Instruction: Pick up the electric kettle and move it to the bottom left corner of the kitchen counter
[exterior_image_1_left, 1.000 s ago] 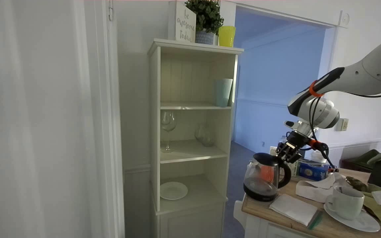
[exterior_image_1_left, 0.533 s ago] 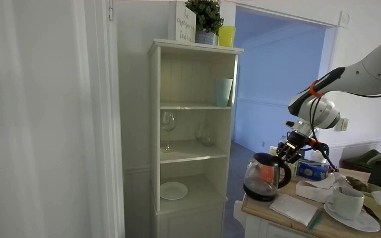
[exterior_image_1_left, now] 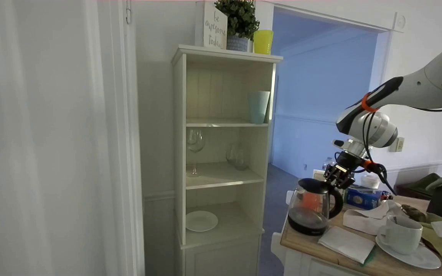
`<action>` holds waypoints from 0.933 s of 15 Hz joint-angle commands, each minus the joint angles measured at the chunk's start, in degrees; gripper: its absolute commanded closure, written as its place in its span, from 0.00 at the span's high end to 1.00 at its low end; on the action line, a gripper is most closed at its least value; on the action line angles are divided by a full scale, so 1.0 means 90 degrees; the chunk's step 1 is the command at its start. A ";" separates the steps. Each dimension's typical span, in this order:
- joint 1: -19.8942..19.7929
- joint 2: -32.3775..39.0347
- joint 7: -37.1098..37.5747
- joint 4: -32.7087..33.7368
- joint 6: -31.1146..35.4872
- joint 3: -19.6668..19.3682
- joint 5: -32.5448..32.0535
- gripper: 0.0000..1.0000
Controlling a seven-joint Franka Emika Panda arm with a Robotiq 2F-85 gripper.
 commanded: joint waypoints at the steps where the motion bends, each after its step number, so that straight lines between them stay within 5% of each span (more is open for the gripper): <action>1: -0.0006 -0.0365 0.0043 -0.0203 -0.0227 -0.0088 -0.0379 0.19; 14: 0.0005 -0.0266 -0.0139 -0.0074 -0.0567 -0.0052 -0.0337 0.19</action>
